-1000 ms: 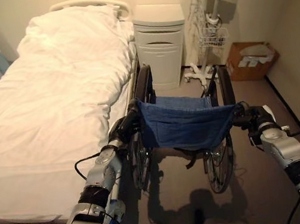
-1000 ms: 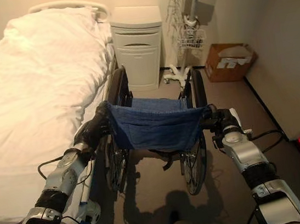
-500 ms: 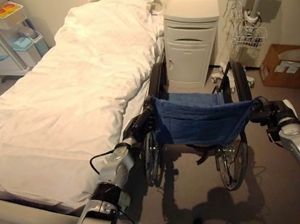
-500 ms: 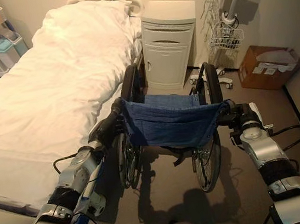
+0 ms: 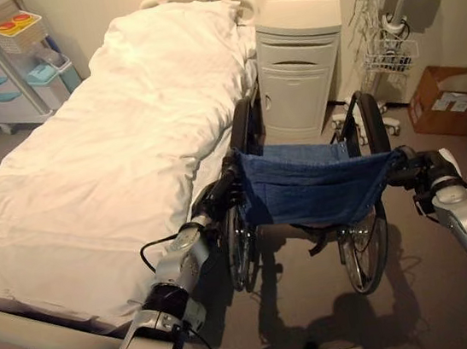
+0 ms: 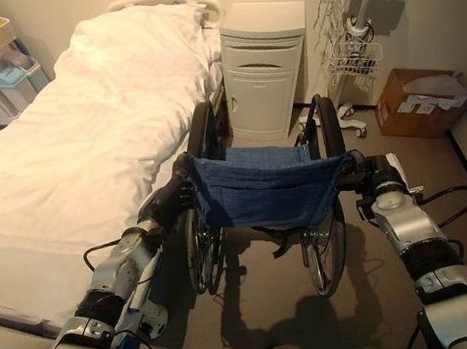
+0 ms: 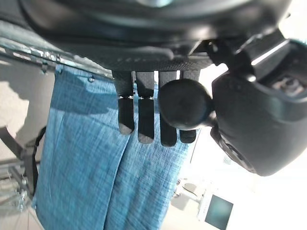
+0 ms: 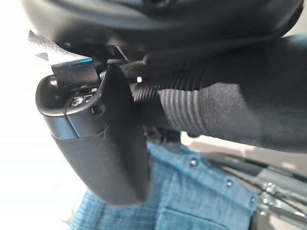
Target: Push the wheelchair next to the bed
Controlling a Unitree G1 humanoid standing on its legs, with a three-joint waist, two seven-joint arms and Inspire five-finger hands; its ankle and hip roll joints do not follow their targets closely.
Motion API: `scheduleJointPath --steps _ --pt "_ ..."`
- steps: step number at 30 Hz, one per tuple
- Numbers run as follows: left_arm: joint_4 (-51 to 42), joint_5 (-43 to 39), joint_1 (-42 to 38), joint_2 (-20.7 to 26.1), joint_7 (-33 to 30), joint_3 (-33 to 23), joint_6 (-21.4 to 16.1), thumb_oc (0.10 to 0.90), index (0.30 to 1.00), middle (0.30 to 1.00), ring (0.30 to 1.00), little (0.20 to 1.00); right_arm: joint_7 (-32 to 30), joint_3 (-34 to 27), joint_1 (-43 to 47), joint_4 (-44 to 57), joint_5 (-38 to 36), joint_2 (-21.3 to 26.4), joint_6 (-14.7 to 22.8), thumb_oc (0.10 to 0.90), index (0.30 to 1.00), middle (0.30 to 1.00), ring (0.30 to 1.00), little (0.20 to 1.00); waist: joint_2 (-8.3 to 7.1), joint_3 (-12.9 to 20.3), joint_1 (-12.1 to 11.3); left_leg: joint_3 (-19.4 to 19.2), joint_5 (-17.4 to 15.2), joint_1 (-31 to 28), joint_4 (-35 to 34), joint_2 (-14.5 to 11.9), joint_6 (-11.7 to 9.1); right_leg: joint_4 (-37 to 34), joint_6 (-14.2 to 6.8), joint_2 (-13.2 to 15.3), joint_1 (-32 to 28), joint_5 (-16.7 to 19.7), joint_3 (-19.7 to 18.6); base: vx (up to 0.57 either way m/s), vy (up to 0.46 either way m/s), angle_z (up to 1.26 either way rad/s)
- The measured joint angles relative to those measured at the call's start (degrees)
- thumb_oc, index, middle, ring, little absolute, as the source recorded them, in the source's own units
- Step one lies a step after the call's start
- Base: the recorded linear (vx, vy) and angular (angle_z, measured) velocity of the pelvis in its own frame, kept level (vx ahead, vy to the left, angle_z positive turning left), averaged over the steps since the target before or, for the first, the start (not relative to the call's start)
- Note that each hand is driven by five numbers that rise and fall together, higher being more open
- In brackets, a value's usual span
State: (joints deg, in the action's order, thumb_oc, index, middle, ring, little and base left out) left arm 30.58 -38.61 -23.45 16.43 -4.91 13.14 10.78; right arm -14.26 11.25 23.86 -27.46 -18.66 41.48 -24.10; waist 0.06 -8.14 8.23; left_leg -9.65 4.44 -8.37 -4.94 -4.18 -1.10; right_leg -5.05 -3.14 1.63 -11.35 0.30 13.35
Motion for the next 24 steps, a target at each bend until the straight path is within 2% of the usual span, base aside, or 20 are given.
scheduleJointPath --steps 5,16,22,24 --pt "0.06 -0.14 0.7 0.0 -0.83 -0.06 0.0 0.8 0.9 0.9 0.9 0.9 0.03 -1.31 0.03 0.0 -0.03 -0.37 0.02 0.8 0.9 0.9 0.9 0.9 0.57 0.08 -0.07 0.07 0.12 -0.12 -0.61 -0.05 0.06 -0.01 0.02 -0.1 -0.04 0.01 0.0 -0.03 0.043 0.01" --pt "0.05 -0.02 0.83 0.15 -0.89 -0.11 0.0 0.8 0.9 0.9 0.9 0.9 0.58 -1.63 0.02 0.0 0.02 0.28 -0.17 0.8 0.9 0.9 0.9 0.9 0.56 0.11 -0.23 0.0 0.21 -0.31 -0.64 -0.04 -0.04 0.0 0.0 -0.08 -0.1 0.09 0.03 -0.05 0.033 -0.01" --pt "0.03 3.71 0.83 1.16 -2.25 -0.16 -0.02 0.8 0.9 0.9 0.9 0.9 0.83 -1.65 0.1 0.0 0.36 0.77 -0.82 0.8 0.9 0.9 0.9 0.9 0.65 0.2 -0.61 -0.14 0.2 -0.34 -0.65 -0.04 -0.05 -0.01 -0.02 -0.03 -0.07 0.1 0.06 -0.05 0.029 -0.01" --pt "0.02 5.7 0.83 2.96 -3.41 -0.27 -0.02 0.8 0.9 0.9 0.9 0.9 1.03 -1.73 0.11 0.0 1.24 1.0 -1.01 0.8 0.9 0.9 0.9 0.9 0.65 0.21 -0.71 -0.2 0.2 -0.33 -0.66 -0.04 -0.05 0.0 -0.02 -0.02 -0.02 0.1 0.05 -0.05 0.023 0.0"
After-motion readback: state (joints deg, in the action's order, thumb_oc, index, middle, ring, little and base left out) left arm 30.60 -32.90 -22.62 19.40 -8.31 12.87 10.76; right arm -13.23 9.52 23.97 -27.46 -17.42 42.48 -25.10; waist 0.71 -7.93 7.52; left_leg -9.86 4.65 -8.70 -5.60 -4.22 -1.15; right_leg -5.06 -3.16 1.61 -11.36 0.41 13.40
